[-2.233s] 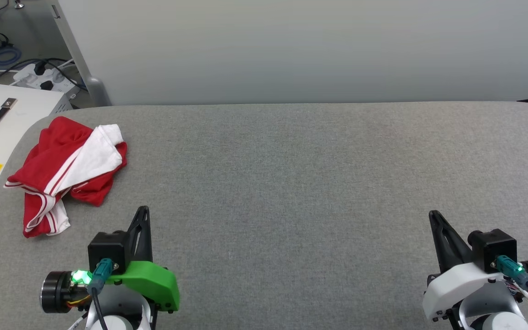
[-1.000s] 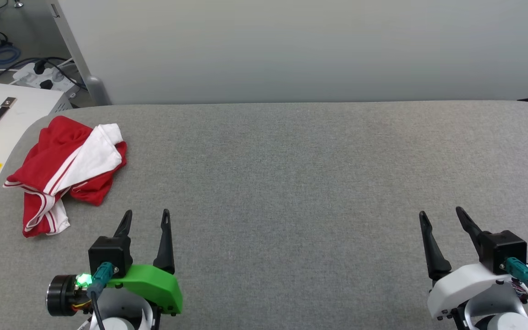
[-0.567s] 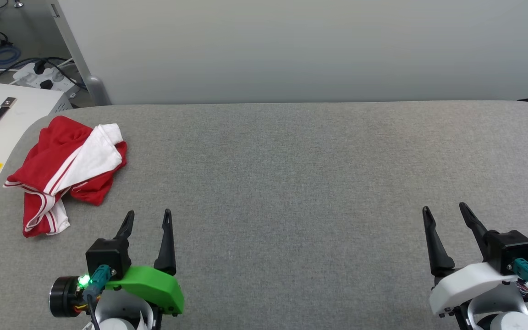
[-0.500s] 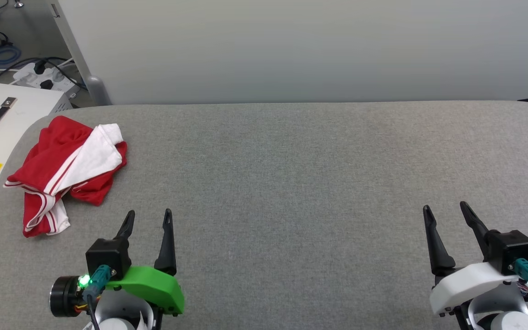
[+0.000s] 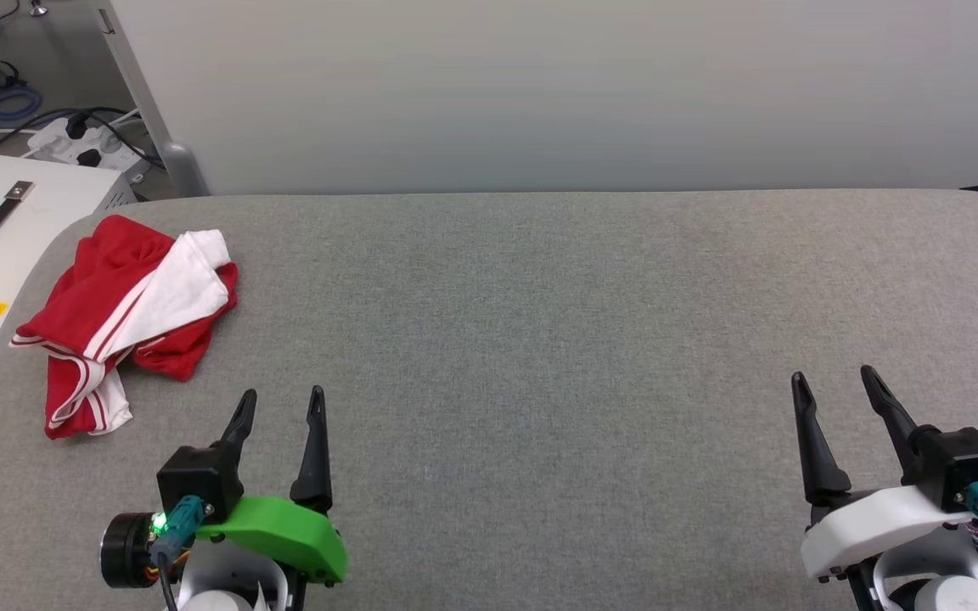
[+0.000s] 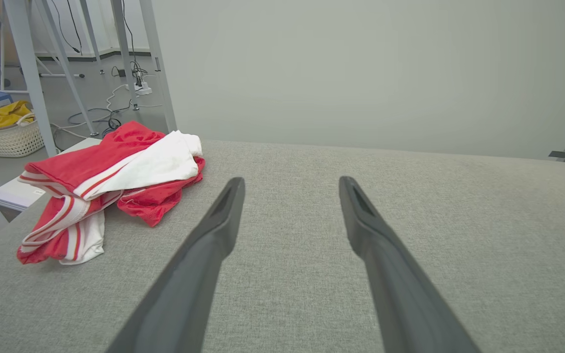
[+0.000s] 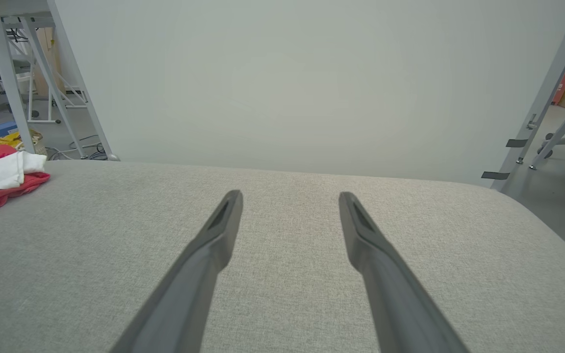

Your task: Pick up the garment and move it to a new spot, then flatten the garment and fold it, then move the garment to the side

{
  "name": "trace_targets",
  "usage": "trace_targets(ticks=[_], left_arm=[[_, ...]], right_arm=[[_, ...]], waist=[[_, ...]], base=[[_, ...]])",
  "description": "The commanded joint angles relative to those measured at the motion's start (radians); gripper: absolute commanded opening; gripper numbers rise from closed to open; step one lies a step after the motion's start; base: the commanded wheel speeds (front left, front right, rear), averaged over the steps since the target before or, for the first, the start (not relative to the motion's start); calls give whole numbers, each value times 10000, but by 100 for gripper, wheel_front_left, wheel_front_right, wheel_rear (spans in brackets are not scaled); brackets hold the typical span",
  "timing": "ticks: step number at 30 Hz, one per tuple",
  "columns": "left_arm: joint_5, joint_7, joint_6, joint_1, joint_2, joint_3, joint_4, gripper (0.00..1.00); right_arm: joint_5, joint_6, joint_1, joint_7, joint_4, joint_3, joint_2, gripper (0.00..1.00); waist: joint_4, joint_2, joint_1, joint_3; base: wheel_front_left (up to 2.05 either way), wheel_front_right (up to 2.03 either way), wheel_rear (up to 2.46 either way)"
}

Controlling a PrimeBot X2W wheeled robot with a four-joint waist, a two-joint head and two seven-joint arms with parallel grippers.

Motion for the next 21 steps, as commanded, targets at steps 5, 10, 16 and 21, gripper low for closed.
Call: trace_targets(ticks=[5,10,16,21], left_arm=[[-223,-193,-115,25,-24,-114,226,100],[-372,-298,-157,1,-26,-197,393,100],[-521,-417,-204,-24,-28,-275,582,100],[-651,-523,-240,-38,-30,-345,758,100]], right_arm=[[89,-2,114,-205,-14,-52,-11,100],[102,-2,120,-308,68,-113,-11,100],[64,-3,125,-426,222,-135,-12,100],[-23,-3,122,-530,359,-125,-12,100]], waist=[[-18,-1,0,-4],[-26,-1,-1,7],[-28,-1,-1,19],[-28,-1,-1,29]], base=[[0,0,0],[0,0,0],[0,0,0],[0,0,0]])
